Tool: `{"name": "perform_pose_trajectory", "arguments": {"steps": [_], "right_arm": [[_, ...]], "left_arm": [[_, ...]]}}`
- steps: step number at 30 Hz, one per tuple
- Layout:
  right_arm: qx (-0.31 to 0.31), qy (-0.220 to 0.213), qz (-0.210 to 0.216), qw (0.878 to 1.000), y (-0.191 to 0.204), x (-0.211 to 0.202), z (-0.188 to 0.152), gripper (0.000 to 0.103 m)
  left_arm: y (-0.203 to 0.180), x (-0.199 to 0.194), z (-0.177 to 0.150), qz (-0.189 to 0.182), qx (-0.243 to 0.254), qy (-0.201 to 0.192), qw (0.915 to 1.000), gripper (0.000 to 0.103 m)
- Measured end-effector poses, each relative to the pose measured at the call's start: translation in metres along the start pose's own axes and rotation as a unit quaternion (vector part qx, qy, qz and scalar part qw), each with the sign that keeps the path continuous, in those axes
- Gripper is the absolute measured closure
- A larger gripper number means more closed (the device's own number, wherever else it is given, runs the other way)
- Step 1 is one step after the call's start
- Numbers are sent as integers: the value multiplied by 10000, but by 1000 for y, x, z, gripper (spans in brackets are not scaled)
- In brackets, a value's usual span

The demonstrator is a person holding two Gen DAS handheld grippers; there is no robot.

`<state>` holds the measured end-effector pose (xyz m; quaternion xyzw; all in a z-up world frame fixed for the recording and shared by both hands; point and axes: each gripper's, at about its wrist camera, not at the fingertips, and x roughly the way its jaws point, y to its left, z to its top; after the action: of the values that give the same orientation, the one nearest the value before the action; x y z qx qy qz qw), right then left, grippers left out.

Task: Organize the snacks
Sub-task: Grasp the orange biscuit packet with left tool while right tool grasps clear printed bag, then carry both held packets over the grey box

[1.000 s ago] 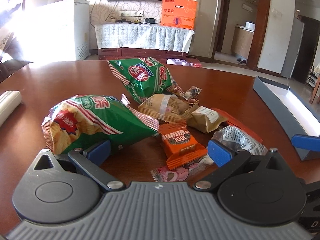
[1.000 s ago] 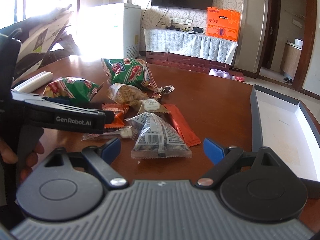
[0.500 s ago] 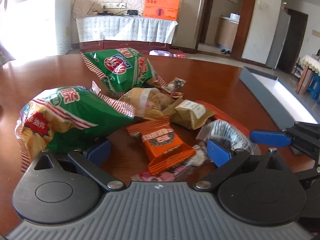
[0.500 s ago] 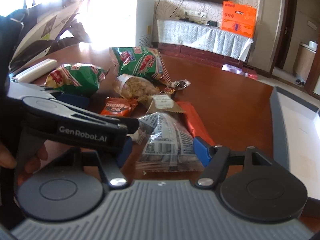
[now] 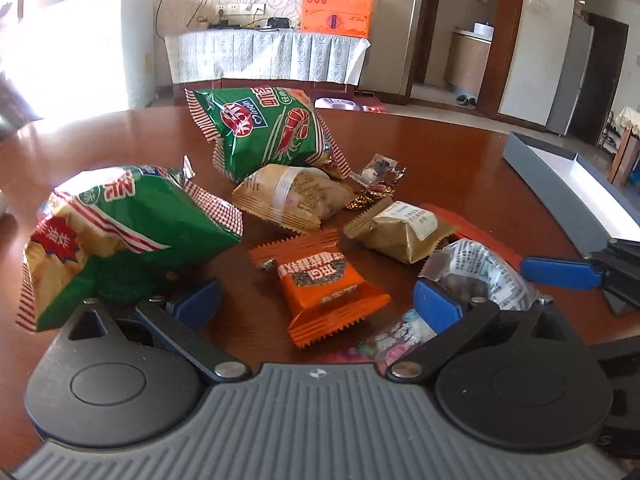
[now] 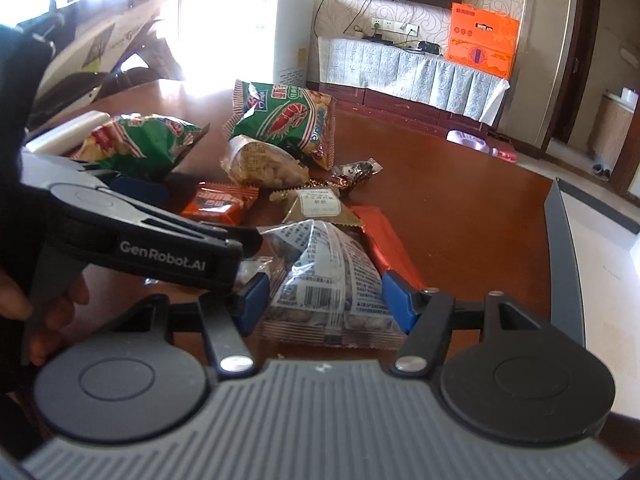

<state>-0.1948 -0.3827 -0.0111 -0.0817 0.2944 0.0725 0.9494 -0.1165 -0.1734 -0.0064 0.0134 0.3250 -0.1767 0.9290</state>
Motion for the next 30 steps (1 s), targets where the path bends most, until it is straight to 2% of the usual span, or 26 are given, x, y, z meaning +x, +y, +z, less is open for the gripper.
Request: {"name": "perform_pose_trajectory", "arguments": {"steps": [1, 3, 5, 10, 18, 22, 30], "right_arm": [[12, 8, 6, 10000, 0, 2, 1, 38], [15, 25, -13, 10000, -1, 4, 1, 38], [19, 48, -1, 10000, -3, 5, 1, 40], [-13, 82, 9, 10000, -2, 1, 2, 44], [-74, -7, 23, 10000, 4, -17, 1, 59], [-174, -29, -11, 9998, 10, -22, -1, 62], [56, -364, -189, 9991, 1, -43, 3, 67]], "left_arm": [[0, 1, 0, -57, 6, 3, 10000, 20], [1, 0, -3, -61, 170, -41, 9998, 36], [1, -1, -4, -105, 176, -66, 9998, 40], [0, -6, -6, -367, 145, -74, 9992, 46], [-2, -14, -5, -157, 320, -238, 9991, 54], [-4, -17, -6, -108, 419, -206, 9988, 56], [-11, -27, -2, -162, 354, -439, 9983, 58]]}}
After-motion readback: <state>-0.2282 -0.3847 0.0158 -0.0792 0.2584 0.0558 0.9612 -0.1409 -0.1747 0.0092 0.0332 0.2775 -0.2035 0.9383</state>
